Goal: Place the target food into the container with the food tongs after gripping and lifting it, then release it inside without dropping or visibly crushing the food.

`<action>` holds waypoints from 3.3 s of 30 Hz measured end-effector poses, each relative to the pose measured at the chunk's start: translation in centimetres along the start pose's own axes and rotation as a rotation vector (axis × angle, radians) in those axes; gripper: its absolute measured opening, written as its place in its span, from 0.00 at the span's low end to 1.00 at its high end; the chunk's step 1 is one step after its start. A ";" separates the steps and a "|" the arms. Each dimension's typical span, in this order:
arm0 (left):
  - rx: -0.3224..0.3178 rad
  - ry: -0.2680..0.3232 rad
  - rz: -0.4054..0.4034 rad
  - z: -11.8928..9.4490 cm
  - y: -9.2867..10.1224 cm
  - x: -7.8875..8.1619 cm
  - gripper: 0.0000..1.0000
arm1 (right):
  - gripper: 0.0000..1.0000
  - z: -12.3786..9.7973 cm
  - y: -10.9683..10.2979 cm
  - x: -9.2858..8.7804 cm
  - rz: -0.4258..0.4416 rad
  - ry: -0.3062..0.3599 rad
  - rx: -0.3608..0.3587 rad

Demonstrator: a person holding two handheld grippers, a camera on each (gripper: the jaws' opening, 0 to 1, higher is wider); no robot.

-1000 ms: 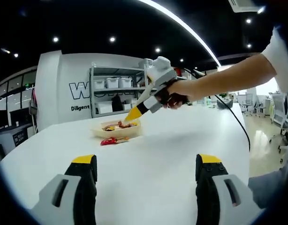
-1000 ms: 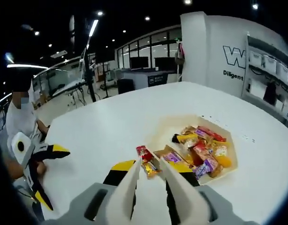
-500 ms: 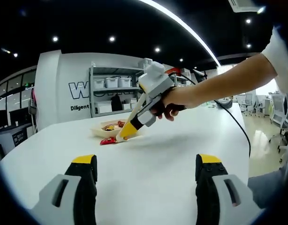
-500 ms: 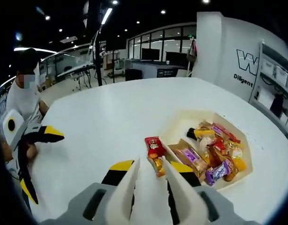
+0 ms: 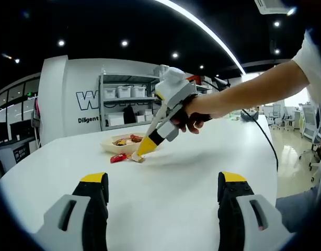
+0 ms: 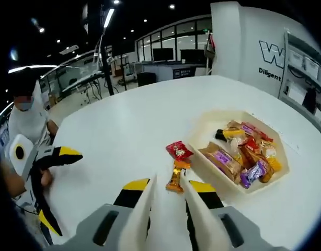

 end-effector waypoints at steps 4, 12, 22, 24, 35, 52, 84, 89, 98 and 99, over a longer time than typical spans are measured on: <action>0.000 0.002 0.000 0.0 0.1 0.1 0.85 | 0.20 -1.5 -0.7 -1.1 -0.016 -0.012 -0.008; -0.003 -0.004 0.000 -0.1 0.3 0.1 0.85 | 0.21 -2.3 -0.3 -0.1 -0.008 0.034 -0.037; 0.001 -0.005 0.001 -0.1 0.1 0.0 0.85 | 0.21 0.5 0.9 -0.9 -0.037 -0.021 -0.061; -0.001 -0.003 0.001 -0.1 0.3 0.1 0.85 | 0.20 0.4 0.9 -0.9 0.012 -0.028 -0.051; 0.001 -0.002 0.003 -0.1 0.2 0.2 0.84 | 0.12 -0.7 1.1 -1.2 -0.019 0.001 -0.094; 0.003 0.004 0.008 -0.2 0.5 0.5 0.85 | 0.13 -5.0 5.5 4.8 0.067 0.158 -0.155; 0.001 0.004 0.011 -0.1 0.3 0.3 0.85 | 0.15 -4.1 9.3 4.6 0.107 0.189 -0.195; 0.000 0.005 0.011 -0.1 0.2 0.3 0.85 | 0.15 -5.0 8.3 5.0 0.089 0.201 -0.188; 0.000 0.013 0.006 -0.2 0.3 0.5 0.85 | 0.16 -2.2 1.1 4.2 0.027 0.097 -0.029; -0.002 0.012 0.007 -0.2 0.3 0.5 0.85 | 0.16 -1.4 0.1 4.0 0.012 0.093 -0.017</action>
Point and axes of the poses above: the point that each gripper's makers call its tool centre point, and the gripper's own axes: z roughly forward along the fingers, y roughly to its right, x roughly out of its top, the point moved 2 cm from there along -z, roughly backward along the fingers, and after that the axes turned 13 degrees about z, right-handed, at the moved point
